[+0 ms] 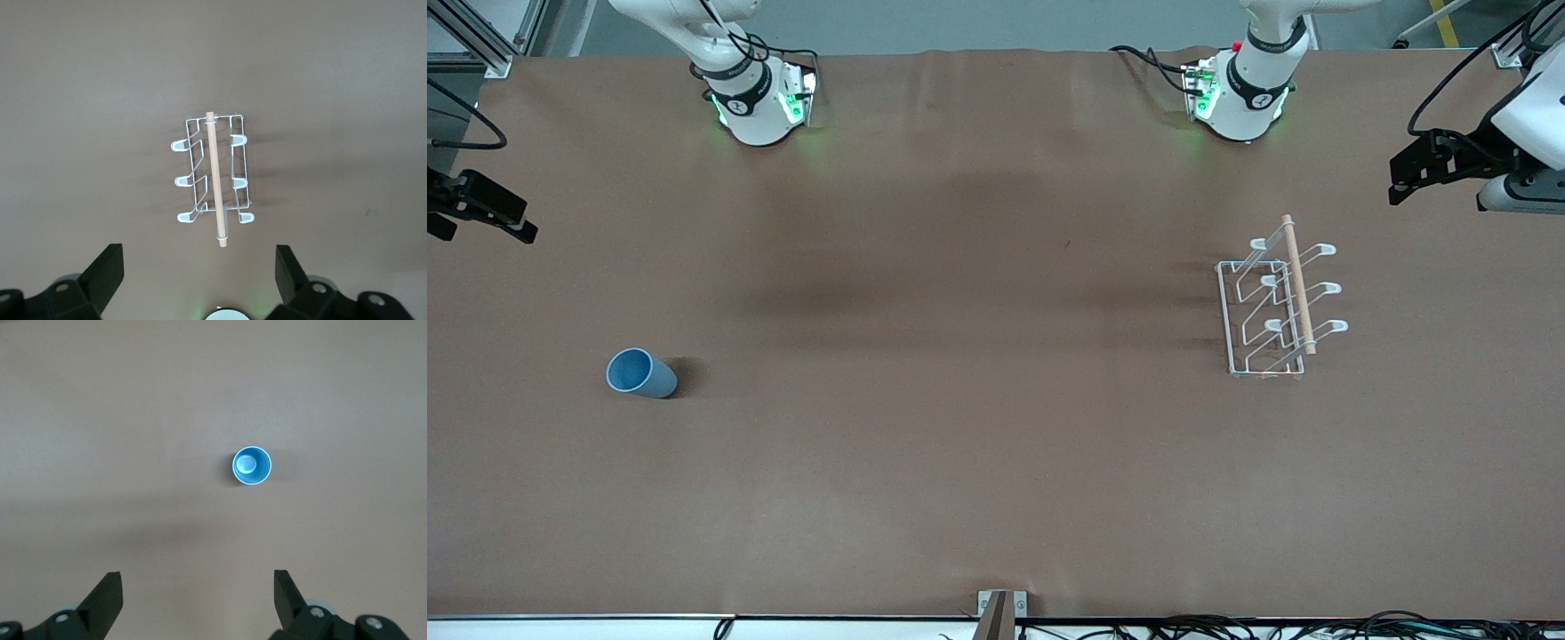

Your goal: Hang cup on cup holder

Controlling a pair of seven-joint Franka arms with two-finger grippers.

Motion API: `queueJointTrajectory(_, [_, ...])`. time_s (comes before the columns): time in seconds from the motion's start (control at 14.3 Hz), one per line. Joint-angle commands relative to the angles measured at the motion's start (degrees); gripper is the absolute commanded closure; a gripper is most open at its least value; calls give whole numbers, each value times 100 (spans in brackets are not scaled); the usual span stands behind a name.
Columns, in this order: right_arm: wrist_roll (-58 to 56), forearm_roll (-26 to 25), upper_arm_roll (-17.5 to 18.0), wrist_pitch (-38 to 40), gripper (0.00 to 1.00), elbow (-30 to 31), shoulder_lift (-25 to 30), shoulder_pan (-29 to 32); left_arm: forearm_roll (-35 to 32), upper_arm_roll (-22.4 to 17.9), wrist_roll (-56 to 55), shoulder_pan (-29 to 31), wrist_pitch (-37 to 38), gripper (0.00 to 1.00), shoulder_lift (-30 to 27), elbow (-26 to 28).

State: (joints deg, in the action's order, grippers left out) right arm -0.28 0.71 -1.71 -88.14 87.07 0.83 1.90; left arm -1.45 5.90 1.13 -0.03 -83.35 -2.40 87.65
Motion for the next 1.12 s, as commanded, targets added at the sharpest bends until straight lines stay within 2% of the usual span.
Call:
queueJointTrajectory(0.0, [-42, -18, 30, 78, 0, -76, -30, 38, 13, 8, 1, 29, 38, 0, 73, -152])
queueJointTrajectory(0.49, [-42, -18, 21, 26, 0, -76, -30, 82, -48, -1, 19, 38, 38, 0, 169, -344])
queueJointTrajectory(0.7, [-121, 210, 12, -27, 0, -15, -91, 450, -40, -1, 45, 38, 38, 0, 187, -345])
queueJointTrajectory(1.05, [-498, 219, 21, -1185, 0, 985, -661, 1074, -75, -1, 10, 29, 486, 0, 108, -354])
